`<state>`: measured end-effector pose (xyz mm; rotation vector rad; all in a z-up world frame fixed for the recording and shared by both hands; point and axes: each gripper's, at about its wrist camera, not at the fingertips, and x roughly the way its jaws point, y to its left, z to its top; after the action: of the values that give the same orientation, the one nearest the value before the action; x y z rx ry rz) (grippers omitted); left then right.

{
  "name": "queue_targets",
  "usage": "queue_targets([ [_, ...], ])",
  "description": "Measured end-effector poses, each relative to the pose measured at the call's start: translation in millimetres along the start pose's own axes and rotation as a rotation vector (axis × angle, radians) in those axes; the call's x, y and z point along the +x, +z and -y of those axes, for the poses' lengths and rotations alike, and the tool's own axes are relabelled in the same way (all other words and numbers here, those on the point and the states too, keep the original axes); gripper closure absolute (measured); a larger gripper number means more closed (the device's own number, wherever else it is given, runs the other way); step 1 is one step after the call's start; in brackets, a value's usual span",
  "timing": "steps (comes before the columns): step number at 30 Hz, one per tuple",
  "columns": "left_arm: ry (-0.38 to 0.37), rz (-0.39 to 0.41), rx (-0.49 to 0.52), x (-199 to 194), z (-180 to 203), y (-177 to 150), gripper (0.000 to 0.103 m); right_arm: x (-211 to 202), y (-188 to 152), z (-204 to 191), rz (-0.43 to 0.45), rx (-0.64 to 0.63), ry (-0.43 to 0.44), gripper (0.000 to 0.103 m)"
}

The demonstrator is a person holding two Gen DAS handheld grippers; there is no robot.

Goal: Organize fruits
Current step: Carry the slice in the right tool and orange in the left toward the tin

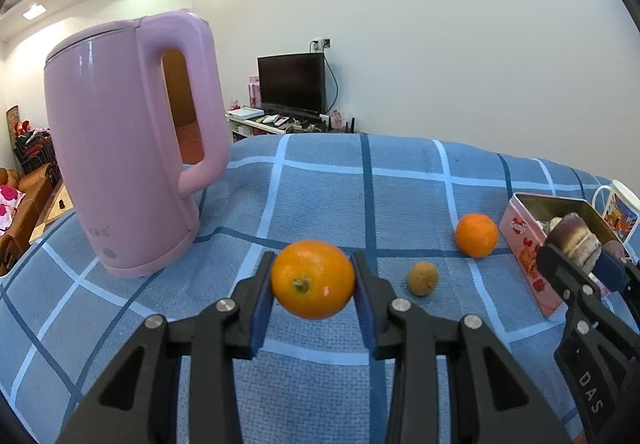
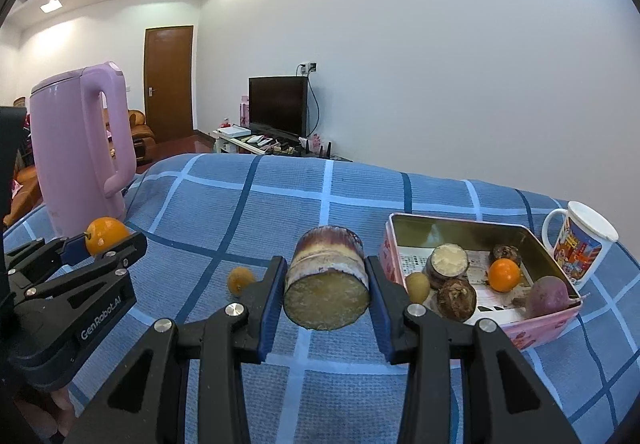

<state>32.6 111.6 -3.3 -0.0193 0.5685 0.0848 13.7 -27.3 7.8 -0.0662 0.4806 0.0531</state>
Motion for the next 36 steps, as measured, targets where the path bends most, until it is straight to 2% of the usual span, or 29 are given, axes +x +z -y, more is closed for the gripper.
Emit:
queue_targets([
  [23,-0.006,0.004,0.008,-16,20,-7,0.064,-12,-6,23,0.004,-0.004,-0.03,0.061],
  [36,-0.027,0.012,0.054,-24,49,-11,0.064,-16,-8,43,0.013,-0.008,-0.057,0.061],
])
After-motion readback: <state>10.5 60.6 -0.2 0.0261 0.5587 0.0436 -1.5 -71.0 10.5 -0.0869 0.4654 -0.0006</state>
